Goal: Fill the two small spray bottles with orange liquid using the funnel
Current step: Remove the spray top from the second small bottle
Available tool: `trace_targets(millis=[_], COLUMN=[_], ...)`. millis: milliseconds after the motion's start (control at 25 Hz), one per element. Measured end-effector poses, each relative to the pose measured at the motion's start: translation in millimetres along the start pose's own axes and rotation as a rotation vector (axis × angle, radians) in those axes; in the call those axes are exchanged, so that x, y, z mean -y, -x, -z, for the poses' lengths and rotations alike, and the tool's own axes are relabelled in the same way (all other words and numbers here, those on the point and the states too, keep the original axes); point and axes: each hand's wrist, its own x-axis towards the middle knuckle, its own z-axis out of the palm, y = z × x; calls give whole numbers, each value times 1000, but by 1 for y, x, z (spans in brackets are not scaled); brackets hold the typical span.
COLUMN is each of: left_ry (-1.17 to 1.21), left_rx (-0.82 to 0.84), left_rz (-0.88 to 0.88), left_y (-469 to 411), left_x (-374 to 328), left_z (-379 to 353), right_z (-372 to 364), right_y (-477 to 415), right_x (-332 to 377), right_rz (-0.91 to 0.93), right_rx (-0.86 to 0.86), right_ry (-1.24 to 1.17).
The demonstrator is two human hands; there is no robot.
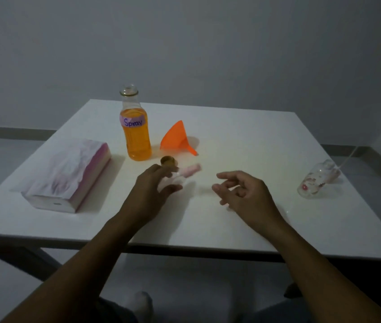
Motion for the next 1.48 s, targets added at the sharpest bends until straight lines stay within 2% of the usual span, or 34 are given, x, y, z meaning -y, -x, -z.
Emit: trace_targets(millis=[240,440,600,680,840,1000,1080,1240,1360,1480], left_ry=[-100,-4,32,7,-38,-54,-41,9,39,84], left_rx=[110,210,308,291,279,286,282,294,319,345], left_rz=[-174,-105,-112,-116,-152,-142,-145,-155,-119,-88], left_y=[-15,-25,-26,-26,-24,-23,-24,-24,-25,-25], left_x=[-12,-16,-18,-19,-24,-23,-24,-28,-29,-31], left_z=[-21,-22,-16,-16,-21,-23,-22,-25,-25,-25], right_z=[-1,2,16,22,21,26,29,26,31,42], right_y=[-24,-31,-31,-30,-28,-27,-25,-26,-27,-30], right_x=[15,6,5,7,8,-2,-3,0,-2,-6], right_rz=[37,136,265,211,58,142,107,-6,178,583], right_rx=[58,58,183,186,56,153,201,136,114,65], right_ry=[31,7,82,97,137,100,128,166,230,480])
